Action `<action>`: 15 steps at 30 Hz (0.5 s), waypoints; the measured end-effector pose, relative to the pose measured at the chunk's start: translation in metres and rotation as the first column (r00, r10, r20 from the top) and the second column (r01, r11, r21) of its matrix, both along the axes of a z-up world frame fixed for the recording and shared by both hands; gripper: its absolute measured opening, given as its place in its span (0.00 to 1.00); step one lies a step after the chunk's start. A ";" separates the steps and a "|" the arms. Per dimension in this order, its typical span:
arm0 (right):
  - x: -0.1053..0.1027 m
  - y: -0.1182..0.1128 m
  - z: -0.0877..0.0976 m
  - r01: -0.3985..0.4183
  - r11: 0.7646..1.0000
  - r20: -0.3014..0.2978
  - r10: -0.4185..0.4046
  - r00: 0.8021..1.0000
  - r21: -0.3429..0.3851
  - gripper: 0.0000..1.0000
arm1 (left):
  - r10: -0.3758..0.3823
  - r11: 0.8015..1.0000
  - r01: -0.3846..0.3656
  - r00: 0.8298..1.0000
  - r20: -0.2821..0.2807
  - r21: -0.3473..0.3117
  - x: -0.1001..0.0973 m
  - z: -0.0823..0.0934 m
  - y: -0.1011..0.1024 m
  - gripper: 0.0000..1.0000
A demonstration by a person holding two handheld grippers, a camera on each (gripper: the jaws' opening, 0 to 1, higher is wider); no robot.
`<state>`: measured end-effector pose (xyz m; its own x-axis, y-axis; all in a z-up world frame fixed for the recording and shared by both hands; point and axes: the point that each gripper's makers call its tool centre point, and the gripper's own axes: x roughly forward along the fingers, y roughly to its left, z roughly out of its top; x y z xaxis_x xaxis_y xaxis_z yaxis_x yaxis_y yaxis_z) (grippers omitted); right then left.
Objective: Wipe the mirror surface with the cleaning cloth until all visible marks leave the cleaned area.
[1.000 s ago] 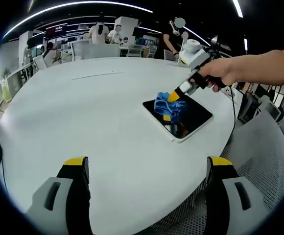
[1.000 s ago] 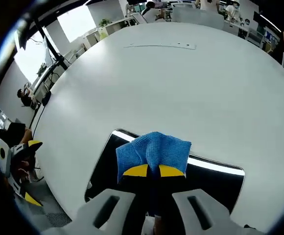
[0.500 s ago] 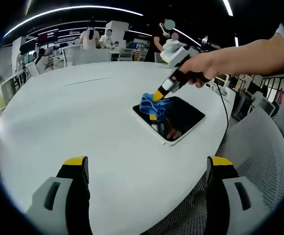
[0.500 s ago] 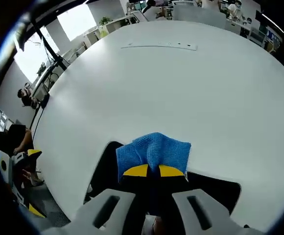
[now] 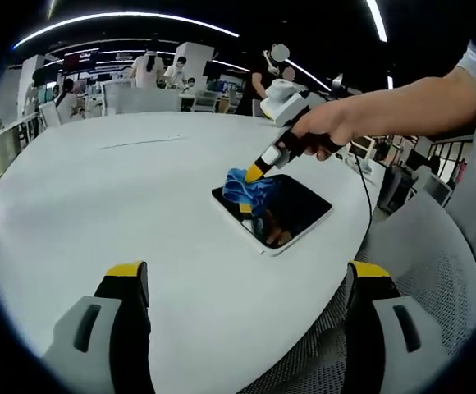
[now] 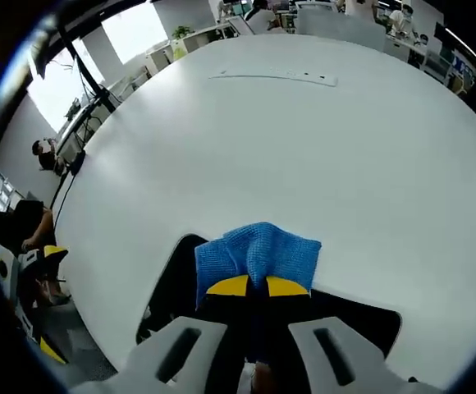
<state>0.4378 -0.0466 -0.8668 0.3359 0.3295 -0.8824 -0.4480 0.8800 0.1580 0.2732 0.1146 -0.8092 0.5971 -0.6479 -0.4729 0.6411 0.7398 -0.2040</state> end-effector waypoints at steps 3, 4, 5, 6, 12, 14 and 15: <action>0.000 -0.001 0.000 0.003 1.000 0.005 -0.003 1.000 0.012 0.00 | 0.027 1.000 -0.027 1.000 -0.009 0.015 0.004 -0.004 0.008 0.99; 0.000 -0.002 0.000 -0.004 1.000 0.002 0.004 1.000 0.019 0.00 | 0.029 1.000 -0.029 0.999 -0.015 0.012 0.004 -0.004 0.007 0.99; 0.000 -0.002 0.000 -0.006 1.000 0.001 0.006 1.000 0.022 0.00 | 0.028 1.000 -0.028 0.999 -0.016 0.009 0.003 -0.004 0.007 0.99; 0.001 -0.004 -0.001 -0.003 0.999 -0.006 0.004 1.000 0.039 0.00 | 0.020 1.000 -0.020 1.000 -0.008 0.017 0.002 -0.003 0.005 0.99; -0.001 -0.010 -0.001 -0.001 0.999 -0.005 0.001 1.000 0.046 0.00 | 0.053 0.999 -0.053 0.998 -0.015 0.005 0.005 -0.002 0.010 0.99; -0.001 -0.013 -0.001 -0.001 0.999 -0.001 0.001 1.000 0.041 0.00 | 0.056 0.998 -0.056 0.998 0.004 0.005 0.005 0.001 0.010 0.99; 0.000 -0.015 -0.002 0.002 0.999 0.001 -0.002 1.000 0.040 0.00 | 0.057 0.998 -0.057 0.998 0.008 0.011 0.006 0.001 0.011 0.99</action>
<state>0.4374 -0.0620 -0.8683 0.3377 0.3642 -0.8679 -0.4468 0.8736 0.1927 0.2788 0.1252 -0.8080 0.6366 -0.6072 -0.4755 0.5992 0.7776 -0.1906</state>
